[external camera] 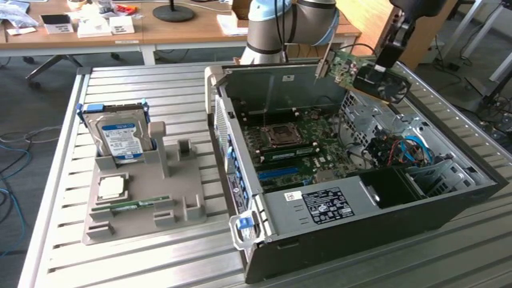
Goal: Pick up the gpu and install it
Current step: 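Insert the gpu into the slot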
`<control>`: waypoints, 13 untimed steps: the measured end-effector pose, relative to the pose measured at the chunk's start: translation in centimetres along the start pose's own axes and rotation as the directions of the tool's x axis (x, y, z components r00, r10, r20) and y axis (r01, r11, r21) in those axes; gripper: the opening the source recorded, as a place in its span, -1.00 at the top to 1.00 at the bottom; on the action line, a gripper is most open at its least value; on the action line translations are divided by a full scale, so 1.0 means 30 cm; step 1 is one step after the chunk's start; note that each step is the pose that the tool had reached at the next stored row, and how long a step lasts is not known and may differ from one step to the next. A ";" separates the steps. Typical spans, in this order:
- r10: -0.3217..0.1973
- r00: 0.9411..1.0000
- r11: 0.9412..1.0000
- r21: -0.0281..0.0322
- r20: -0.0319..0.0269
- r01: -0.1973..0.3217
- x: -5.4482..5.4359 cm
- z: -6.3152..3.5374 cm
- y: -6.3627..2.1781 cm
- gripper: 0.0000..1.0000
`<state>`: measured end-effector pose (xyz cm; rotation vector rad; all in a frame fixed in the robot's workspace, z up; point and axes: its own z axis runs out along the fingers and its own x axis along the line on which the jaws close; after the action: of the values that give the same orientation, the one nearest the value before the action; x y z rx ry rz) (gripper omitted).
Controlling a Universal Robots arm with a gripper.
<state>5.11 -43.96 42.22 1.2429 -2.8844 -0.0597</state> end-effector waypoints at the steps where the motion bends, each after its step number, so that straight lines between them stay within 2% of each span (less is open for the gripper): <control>1: -0.017 1.000 1.000 0.001 -0.002 0.017 0.000 0.000 0.000 0.47; 4: -0.068 0.998 0.998 0.003 -0.007 0.068 0.000 0.000 0.000 0.47; 7: -0.120 0.993 0.993 0.005 -0.013 0.120 0.000 0.000 0.000 0.47; 10: -0.169 0.985 0.986 0.007 -0.018 0.169 0.000 0.000 0.000 0.47; 13: -0.219 0.975 0.976 0.009 -0.024 0.219 0.000 0.000 0.000 0.47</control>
<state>5.12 -43.96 42.22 1.5480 -2.7188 -0.0288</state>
